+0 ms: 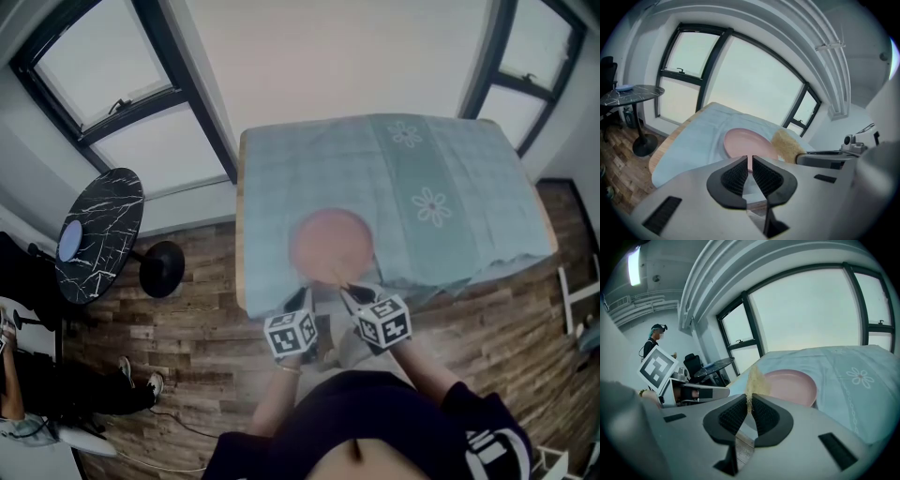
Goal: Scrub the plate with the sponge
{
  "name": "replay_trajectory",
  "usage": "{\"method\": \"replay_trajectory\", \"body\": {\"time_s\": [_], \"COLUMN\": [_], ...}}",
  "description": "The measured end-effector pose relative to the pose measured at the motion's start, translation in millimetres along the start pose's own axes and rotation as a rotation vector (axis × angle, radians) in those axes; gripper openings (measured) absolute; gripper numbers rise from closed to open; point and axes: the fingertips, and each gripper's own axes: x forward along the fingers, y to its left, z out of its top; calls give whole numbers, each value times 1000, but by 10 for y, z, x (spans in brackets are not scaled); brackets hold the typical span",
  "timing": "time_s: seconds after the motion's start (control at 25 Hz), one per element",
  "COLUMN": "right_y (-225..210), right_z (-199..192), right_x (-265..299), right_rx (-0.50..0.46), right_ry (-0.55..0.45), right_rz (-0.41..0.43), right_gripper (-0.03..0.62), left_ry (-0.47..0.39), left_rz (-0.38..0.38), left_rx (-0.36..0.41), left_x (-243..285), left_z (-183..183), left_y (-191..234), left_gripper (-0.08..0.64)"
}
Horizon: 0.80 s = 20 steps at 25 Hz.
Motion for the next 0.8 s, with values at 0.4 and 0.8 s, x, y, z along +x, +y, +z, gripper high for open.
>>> {"method": "replay_trajectory", "body": {"time_s": [0.4,0.8], "right_y": [156,157], "right_z": [21,58], "right_x": [-124,-155], "right_rx": [-12,-31], "right_ry": [-25,-43], "right_rz": [31,32], "right_gripper": [37,37], "left_ry": [-12,-6], "left_rz": [-1,-13], "left_rx": [4,18], "left_x": [-213,-241], "left_z": [-60,-76], "left_y": [-77,-181], "left_gripper": [9,9]}}
